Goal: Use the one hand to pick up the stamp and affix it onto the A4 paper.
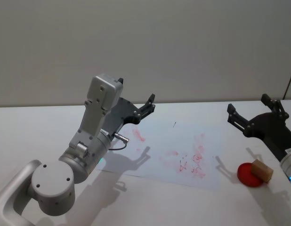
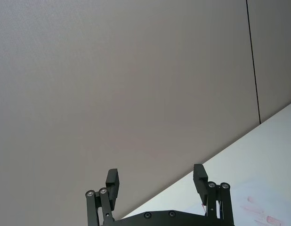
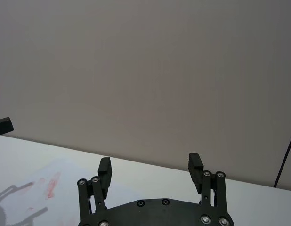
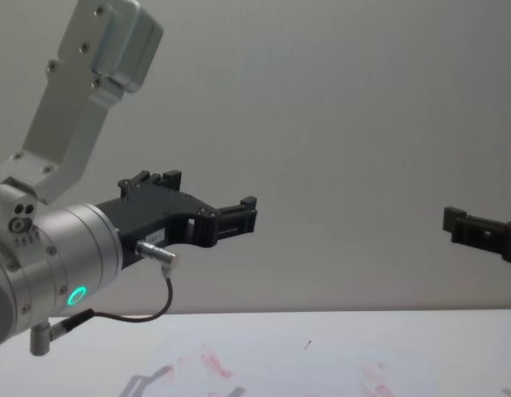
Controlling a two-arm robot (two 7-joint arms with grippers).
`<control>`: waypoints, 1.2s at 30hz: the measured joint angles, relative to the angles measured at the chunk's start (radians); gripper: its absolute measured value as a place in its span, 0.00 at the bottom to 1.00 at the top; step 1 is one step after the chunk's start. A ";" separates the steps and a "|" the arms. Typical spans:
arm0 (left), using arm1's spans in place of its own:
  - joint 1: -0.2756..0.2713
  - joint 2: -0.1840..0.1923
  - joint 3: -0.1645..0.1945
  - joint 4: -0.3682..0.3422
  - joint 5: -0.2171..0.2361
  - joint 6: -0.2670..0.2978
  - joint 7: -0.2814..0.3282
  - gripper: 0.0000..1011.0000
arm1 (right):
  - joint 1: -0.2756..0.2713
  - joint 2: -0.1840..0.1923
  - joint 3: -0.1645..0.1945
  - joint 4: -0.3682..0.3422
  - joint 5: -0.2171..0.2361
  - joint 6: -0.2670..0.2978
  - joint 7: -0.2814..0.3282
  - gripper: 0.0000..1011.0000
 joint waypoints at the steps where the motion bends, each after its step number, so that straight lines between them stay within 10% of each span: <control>1: 0.000 0.000 0.000 0.000 0.000 0.000 0.000 0.99 | 0.000 -0.002 -0.001 0.000 -0.001 -0.004 -0.002 0.99; 36: 0.000 0.000 0.000 0.000 0.000 0.000 0.000 0.99 | 0.000 -0.003 0.000 -0.001 -0.001 -0.007 -0.005 0.99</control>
